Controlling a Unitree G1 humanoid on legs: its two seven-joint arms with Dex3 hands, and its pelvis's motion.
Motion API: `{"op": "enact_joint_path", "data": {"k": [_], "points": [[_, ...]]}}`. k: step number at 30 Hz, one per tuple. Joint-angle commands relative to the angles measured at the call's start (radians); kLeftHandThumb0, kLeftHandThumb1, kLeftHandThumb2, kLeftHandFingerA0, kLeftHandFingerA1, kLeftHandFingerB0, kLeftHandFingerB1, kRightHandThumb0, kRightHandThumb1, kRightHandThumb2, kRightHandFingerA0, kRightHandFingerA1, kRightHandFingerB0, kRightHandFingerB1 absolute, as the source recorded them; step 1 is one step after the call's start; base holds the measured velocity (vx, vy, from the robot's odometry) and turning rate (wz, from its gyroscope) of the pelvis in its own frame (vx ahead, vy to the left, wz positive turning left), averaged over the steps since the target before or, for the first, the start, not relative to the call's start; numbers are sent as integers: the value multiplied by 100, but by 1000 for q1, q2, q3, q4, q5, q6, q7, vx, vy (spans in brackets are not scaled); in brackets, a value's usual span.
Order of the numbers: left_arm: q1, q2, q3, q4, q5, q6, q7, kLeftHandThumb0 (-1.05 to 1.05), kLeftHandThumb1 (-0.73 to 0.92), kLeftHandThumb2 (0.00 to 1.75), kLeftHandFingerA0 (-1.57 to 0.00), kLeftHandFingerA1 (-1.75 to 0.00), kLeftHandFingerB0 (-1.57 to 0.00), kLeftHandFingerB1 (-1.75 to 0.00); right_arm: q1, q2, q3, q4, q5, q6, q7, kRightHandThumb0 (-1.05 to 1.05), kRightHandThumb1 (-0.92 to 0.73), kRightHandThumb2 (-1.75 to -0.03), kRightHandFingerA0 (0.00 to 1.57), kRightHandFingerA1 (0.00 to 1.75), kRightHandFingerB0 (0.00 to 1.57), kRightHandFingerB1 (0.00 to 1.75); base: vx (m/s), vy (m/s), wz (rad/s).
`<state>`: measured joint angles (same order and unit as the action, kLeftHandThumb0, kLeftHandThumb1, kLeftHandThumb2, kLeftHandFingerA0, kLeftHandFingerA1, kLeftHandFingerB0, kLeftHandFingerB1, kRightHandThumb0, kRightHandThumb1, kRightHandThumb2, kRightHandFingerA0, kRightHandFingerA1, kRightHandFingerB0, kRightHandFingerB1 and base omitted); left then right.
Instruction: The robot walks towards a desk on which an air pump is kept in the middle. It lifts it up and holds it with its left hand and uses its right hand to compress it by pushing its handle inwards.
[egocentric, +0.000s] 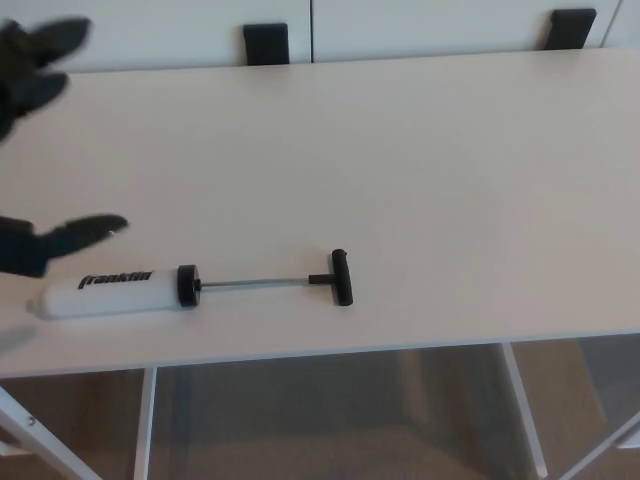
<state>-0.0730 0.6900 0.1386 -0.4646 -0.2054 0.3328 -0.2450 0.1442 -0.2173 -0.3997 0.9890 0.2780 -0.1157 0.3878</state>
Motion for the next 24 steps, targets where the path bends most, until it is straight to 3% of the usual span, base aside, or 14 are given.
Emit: {"op": "enact_joint_path", "data": {"k": [1, 5, 6, 11, 12, 19, 22, 23, 24], "points": [[-105, 132, -446, 215, 560, -57, -78, -55, 38, 67, -5, -35, -9, -27, -10, -22, 15, -23, -18, 13, -28, -35, -52, -56, 71, 51, 37, 35, 0, 0, 0], [-122, 129, -504, 254, 607, -60, -60, -55, 38, 67, -6, -36, -8, -26, -5, -19, 15, -37, -13, 20, -25, -35, -53, -56, 72, 52, 37, 36, 0, 0, 0], [-128, 130, -524, 268, 628, -65, -53, -50, 48, 55, -11, -29, -10, -25, -5, -19, 16, -41, -13, 20, -25, -33, -54, -56, 73, 52, 37, 36, 0, 0, 0], [-138, 143, -575, 303, 677, -80, -43, -50, 48, 55, -11, -29, -8, -26, -13, -22, 14, -27, -10, 16, -18, -32, -54, -56, 72, 52, 38, 36, 0, 0, 0], [-144, 147, -592, 322, 697, -88, -38, -53, 34, 69, -2, -38, -7, -31, -16, -22, 14, -35, -10, 21, -21, -32, -55, -56, 71, 52, 38, 36, 0, 0, 0], [-174, 146, -638, 402, 735, -117, 12, -59, 36, 69, -6, -39, -1, -29, -12, -20, 18, -61, -10, 30, -26, -31, -53, -56, 73, 52, 39, 37, 0, 0, 0], [-200, 146, -655, 426, 749, -116, 18, -58, 41, 66, -9, -36, -8, -32, -30, -21, 21, -55, -11, 34, -28, -31, -57, -57, 69, 52, 39, 37, 0, 0, 0], [-205, 151, -664, 432, 760, -126, 20, -30, 31, 87, 0, -49, 0, -47, -37, -24, 20, -32, -11, 25, -14, -32, -57, -57, 66, 51, 39, 37, 0, 0, 0], [-209, 157, -675, 439, 772, -139, 23, -30, 31, 87, 0, -49, 0, -47, -44, -29, 20, -5, -10, 12, 3, -32, -57, -57, 66, 51, 39, 37, 0, 0, 0]]}}
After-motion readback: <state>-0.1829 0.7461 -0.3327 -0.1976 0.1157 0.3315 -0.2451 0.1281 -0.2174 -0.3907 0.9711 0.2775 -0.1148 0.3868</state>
